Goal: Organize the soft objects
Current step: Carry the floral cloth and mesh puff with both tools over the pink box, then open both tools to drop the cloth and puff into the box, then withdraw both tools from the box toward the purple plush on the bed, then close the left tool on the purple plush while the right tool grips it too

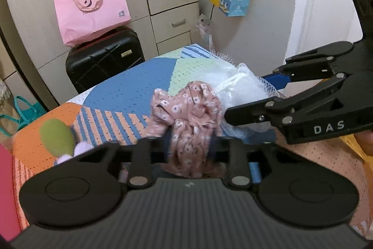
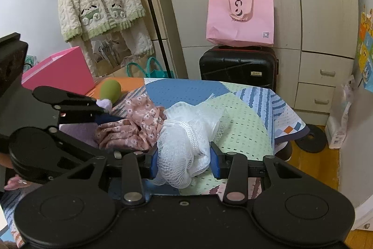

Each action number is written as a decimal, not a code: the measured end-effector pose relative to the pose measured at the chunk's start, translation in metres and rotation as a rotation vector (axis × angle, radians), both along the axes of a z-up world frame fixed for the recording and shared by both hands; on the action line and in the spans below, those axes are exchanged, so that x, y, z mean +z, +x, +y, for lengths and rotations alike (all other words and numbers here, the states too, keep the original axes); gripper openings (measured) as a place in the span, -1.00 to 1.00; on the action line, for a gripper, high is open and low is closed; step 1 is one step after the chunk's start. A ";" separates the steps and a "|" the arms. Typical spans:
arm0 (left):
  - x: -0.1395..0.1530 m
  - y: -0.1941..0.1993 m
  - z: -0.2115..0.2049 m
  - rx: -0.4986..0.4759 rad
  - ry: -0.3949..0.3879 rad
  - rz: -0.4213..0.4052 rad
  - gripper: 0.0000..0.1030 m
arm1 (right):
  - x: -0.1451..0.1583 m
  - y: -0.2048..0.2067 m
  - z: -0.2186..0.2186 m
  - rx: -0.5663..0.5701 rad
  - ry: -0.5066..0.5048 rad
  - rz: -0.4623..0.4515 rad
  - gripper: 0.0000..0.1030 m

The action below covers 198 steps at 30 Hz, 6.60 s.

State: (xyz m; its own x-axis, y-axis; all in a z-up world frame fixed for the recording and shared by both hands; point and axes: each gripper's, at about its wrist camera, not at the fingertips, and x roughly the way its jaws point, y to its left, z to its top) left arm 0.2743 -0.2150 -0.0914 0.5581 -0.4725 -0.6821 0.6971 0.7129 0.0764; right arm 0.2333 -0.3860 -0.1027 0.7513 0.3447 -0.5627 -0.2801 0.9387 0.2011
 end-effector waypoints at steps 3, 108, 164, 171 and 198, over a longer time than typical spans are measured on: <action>0.001 0.001 0.005 0.021 -0.035 0.012 -0.73 | 0.000 0.000 -0.001 -0.005 0.001 -0.005 -0.09; 0.074 -0.048 0.336 0.427 0.136 -0.040 -0.60 | 0.092 0.045 0.384 0.610 -0.188 0.138 0.06; 0.139 -0.190 0.274 0.204 -0.122 0.088 0.71 | 0.166 -0.158 0.207 0.363 -0.149 -0.081 0.49; 0.129 -0.182 0.237 0.137 -0.138 0.103 0.77 | 0.150 -0.163 0.175 0.296 -0.151 -0.085 0.53; 0.055 -0.096 0.112 0.080 -0.160 0.080 0.70 | 0.043 -0.058 0.120 0.374 -0.224 -0.071 0.57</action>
